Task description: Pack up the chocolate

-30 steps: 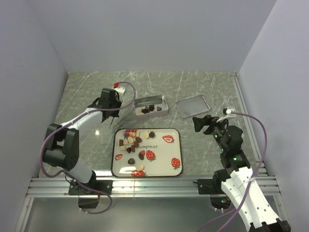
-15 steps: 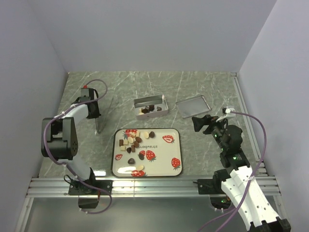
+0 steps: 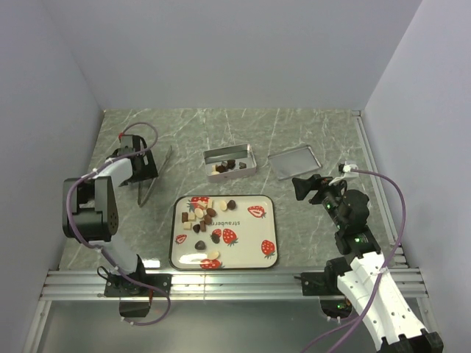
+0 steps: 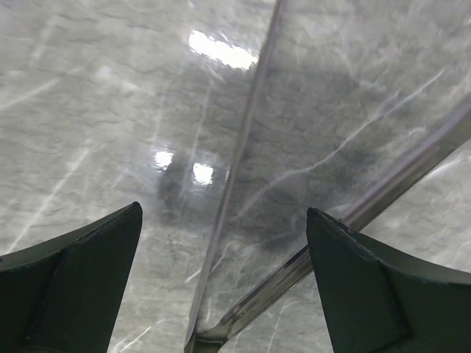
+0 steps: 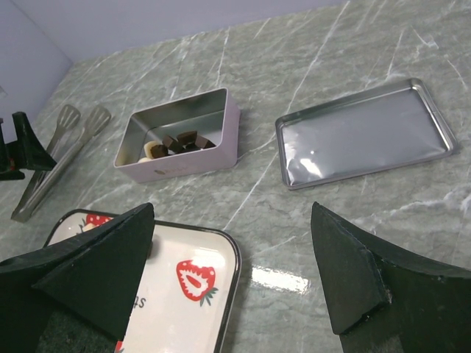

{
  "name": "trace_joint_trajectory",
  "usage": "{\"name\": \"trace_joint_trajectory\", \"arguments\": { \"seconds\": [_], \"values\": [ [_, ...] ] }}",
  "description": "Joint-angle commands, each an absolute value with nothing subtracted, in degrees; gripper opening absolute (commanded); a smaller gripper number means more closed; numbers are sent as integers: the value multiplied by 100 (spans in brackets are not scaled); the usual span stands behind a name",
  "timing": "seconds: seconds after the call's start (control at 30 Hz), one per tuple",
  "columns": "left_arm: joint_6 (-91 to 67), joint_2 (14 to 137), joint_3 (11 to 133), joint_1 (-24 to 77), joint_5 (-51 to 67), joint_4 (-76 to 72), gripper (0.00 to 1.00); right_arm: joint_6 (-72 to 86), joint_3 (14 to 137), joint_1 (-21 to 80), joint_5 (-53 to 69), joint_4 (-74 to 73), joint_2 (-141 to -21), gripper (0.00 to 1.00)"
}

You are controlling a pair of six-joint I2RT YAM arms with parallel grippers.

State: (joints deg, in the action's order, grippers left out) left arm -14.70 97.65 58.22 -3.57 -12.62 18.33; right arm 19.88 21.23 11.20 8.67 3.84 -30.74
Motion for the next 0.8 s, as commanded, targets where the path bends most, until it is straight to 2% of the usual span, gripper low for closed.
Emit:
{"name": "trace_joint_trajectory", "arguments": {
  "seconds": [0.0,0.27,0.5,0.6,0.77],
  "values": [
    [-1608,9256,5827,-360,-1599,1626,100,1942,2224,1099,818,563,-3138,93],
    [-1635,7920,5555,-36,-1284,915,99,1863,2425,1134,475,527,-3760,91],
    [-2100,7305,5284,316,-45,-525,99,1635,3145,1757,-376,501,-5026,89],
    [-2259,7164,5046,483,-202,-1466,99,1477,3584,1995,-615,536,-5632,89],
    [-2013,7417,5220,747,-860,-1723,99,1328,4226,1995,-668,869,-6702,89]
  ]
}}
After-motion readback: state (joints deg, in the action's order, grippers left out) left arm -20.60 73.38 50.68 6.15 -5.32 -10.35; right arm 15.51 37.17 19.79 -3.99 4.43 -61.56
